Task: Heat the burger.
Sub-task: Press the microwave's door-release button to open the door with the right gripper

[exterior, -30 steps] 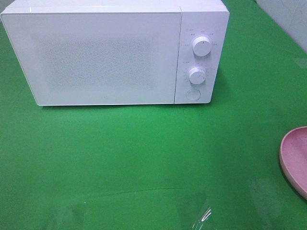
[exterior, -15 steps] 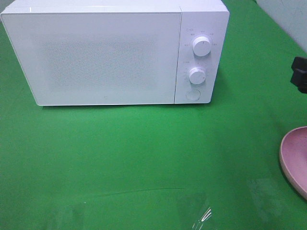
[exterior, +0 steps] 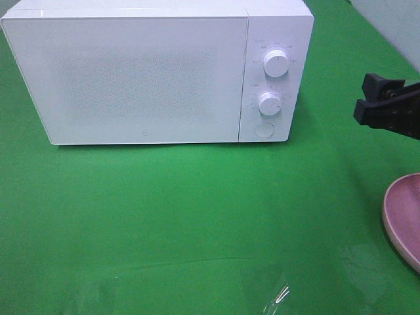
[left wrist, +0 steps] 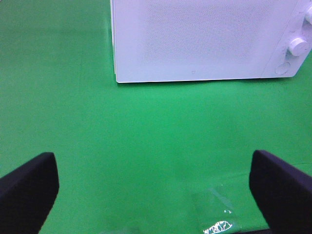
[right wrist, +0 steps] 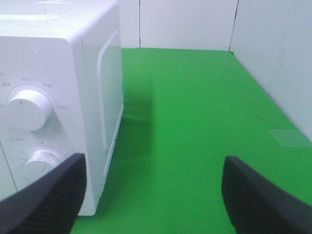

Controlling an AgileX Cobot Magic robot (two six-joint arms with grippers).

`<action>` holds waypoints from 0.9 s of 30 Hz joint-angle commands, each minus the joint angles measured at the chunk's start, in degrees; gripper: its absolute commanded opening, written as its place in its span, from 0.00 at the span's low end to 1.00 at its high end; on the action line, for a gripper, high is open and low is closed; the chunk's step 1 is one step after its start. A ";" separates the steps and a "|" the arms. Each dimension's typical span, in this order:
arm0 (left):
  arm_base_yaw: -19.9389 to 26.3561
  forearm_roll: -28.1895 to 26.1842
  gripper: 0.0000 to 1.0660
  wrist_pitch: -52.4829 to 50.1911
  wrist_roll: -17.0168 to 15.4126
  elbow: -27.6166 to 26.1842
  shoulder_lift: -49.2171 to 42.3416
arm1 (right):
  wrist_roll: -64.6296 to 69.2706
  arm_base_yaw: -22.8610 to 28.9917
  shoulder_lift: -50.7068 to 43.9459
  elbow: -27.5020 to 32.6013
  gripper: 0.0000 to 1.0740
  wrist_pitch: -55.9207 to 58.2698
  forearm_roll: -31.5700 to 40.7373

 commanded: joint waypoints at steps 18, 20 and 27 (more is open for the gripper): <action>-0.23 -0.23 0.93 -0.34 -0.11 0.11 -0.69 | -5.21 26.13 16.04 -3.78 0.69 -15.13 22.63; -0.23 -0.23 0.93 -0.34 -0.11 0.11 -0.69 | -5.16 26.59 17.70 -5.21 0.69 -15.07 22.63; -0.23 -0.23 0.93 -0.34 -0.11 0.11 -0.69 | -2.52 26.59 22.80 -8.88 0.69 -14.95 21.94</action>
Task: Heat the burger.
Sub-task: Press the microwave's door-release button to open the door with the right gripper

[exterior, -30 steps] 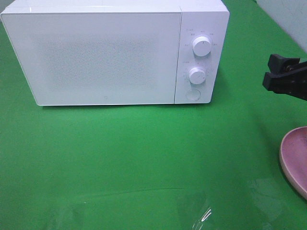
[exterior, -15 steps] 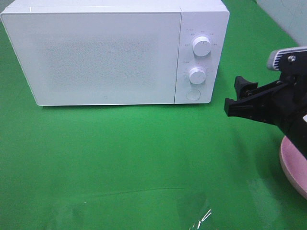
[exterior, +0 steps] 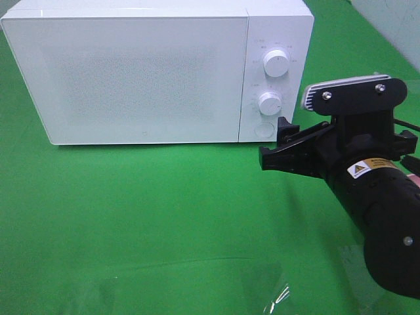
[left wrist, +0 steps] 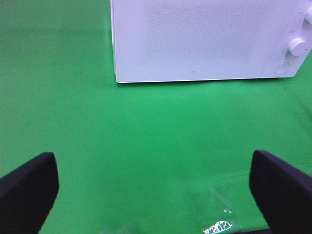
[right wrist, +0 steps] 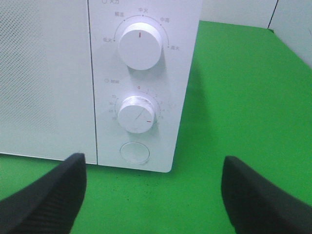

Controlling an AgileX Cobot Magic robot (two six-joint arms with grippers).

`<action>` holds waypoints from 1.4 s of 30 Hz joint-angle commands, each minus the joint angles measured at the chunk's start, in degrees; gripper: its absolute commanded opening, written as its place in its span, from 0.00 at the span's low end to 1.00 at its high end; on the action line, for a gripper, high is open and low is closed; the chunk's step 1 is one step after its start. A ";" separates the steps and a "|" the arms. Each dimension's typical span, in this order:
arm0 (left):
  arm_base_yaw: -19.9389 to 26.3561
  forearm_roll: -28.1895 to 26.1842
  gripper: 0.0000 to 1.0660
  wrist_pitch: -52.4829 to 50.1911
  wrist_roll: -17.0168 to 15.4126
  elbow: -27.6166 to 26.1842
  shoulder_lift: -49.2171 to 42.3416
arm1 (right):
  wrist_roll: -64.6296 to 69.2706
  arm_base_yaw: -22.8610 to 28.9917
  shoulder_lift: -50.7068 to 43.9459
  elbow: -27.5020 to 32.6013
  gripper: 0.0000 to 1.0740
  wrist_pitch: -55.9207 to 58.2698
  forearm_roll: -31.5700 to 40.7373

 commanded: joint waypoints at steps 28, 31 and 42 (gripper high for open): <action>-0.23 -0.23 0.93 -0.34 -0.11 0.11 -0.69 | 57.18 -0.11 6.07 -4.70 0.34 0.34 -2.01; -0.23 -0.23 0.93 -0.34 -0.11 0.11 -0.69 | 64.46 -0.11 6.07 -4.70 0.25 1.38 -2.01; -0.23 -0.23 0.93 -0.34 -0.11 0.11 -0.69 | 85.14 -0.11 6.25 -4.70 0.00 5.10 -2.23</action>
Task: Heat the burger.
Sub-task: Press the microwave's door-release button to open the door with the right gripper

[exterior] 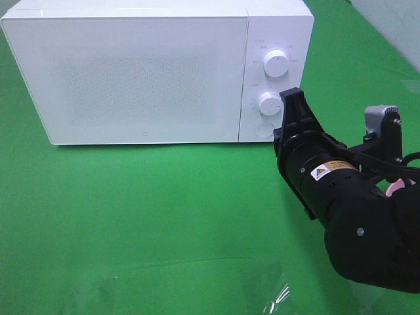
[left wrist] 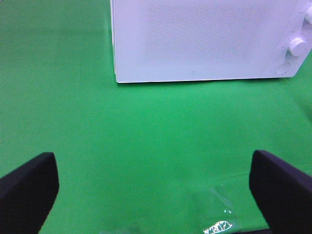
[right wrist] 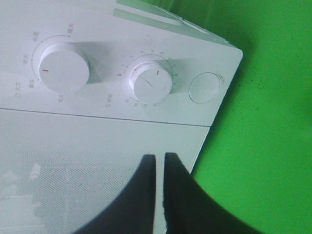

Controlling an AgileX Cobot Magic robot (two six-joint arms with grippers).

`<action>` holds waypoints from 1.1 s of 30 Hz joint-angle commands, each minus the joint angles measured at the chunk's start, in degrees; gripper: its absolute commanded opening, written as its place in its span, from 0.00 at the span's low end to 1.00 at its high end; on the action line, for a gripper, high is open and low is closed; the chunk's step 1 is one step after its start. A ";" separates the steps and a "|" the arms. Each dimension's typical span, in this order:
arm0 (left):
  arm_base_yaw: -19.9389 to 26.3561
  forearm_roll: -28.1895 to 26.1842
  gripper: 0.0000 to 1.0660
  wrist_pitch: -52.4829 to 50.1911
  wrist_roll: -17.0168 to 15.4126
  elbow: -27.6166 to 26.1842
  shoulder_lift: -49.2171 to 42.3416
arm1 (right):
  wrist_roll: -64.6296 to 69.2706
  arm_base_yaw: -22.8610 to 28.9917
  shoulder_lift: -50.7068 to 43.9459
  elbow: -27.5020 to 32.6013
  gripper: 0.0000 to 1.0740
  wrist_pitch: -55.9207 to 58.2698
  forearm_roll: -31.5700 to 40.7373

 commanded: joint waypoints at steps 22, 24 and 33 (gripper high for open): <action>-0.23 -0.23 0.93 -0.34 -0.11 0.11 -0.69 | 14.61 -12.95 9.11 -7.10 0.00 7.10 -14.44; -0.23 -0.23 0.93 -0.34 -0.11 0.11 -0.69 | 15.24 -14.15 10.26 -8.31 0.00 7.39 -15.58; -0.23 -0.23 0.93 -0.34 -0.11 0.11 -0.69 | 17.65 -18.22 15.53 -13.87 0.00 10.66 -19.77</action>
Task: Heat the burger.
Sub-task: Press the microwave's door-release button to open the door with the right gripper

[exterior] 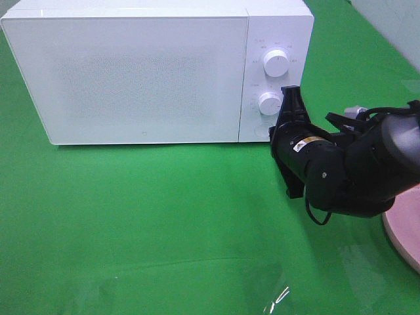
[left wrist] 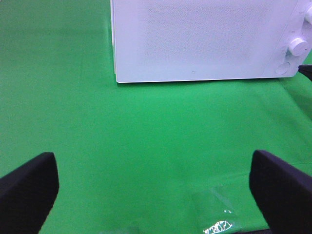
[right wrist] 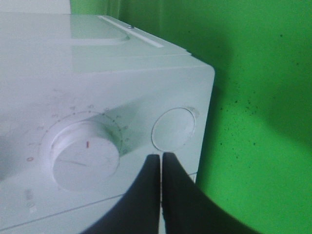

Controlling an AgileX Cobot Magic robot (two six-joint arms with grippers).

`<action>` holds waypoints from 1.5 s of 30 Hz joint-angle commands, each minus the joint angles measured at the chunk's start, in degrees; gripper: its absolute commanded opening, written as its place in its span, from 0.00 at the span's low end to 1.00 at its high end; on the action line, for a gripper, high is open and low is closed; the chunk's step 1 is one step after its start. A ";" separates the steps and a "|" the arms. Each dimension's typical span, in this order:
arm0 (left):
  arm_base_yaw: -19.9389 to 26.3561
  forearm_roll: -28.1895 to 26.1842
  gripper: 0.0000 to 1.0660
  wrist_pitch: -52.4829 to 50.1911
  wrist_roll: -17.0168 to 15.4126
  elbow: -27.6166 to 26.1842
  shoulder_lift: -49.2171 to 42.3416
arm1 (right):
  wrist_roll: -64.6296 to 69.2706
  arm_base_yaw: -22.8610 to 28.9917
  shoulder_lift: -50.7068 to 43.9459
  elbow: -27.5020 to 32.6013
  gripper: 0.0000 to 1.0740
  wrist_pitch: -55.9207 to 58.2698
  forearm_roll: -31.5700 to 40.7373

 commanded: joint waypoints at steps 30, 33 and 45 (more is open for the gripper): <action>-0.23 -0.23 0.93 -0.34 -0.11 0.11 -0.69 | 5.27 -3.50 8.59 -11.34 0.00 -2.86 -2.12; -0.23 -0.23 0.93 -0.34 -0.11 0.11 -0.69 | 6.42 -3.50 8.59 -11.52 0.00 -7.73 -2.12; -0.23 -0.23 0.93 -0.34 -0.06 0.11 -0.69 | 7.91 -3.50 10.89 -15.18 0.00 -15.70 -1.49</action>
